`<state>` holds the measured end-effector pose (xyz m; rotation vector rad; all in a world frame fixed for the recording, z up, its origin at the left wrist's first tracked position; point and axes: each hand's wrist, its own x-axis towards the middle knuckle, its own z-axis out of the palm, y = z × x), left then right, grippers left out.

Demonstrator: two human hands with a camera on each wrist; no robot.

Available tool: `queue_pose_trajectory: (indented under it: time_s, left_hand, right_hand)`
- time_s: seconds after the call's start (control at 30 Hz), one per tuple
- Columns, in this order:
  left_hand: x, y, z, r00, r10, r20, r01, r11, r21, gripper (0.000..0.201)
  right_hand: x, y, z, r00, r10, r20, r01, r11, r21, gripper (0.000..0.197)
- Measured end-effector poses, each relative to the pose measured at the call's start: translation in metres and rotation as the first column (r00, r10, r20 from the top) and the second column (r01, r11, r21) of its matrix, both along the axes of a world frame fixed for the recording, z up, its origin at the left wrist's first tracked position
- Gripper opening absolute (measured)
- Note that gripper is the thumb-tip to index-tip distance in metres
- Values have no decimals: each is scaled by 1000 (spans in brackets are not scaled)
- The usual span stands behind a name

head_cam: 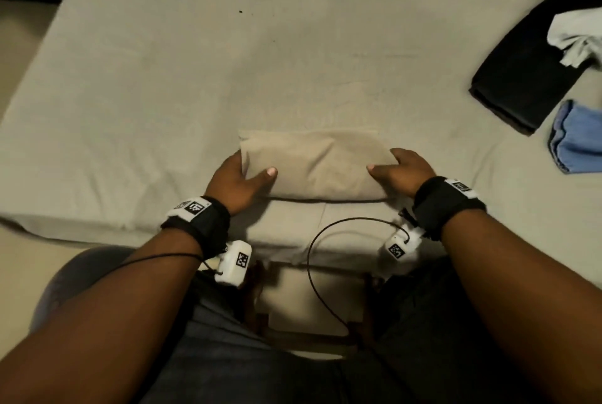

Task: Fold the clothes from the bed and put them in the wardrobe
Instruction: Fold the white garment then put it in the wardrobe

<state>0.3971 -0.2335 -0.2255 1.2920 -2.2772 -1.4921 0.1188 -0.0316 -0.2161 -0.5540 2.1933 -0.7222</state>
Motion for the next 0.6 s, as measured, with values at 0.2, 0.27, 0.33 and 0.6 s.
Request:
queue_pose_trajectory:
  time_s: [0.2, 0.27, 0.33, 0.6]
  left_hand:
    - [10, 9, 11, 999, -31, -11, 31, 999, 12, 48]
    - [25, 13, 9, 989, -120, 86, 110, 988, 111, 48]
    - [35, 18, 4, 977, -159, 141, 127, 968, 214, 61]
    - [20, 38, 20, 990, 107, -97, -120, 984, -135, 14]
  right_hand:
    - [28, 23, 11, 991, 119, -63, -119, 993, 18, 39]
    - [29, 44, 13, 983, 181, 31, -183, 977, 108, 37]
    - [33, 57, 11, 974, 218, 55, -224, 962, 157, 34]
    - [44, 58, 11, 950, -116, -291, 53, 975, -214, 18]
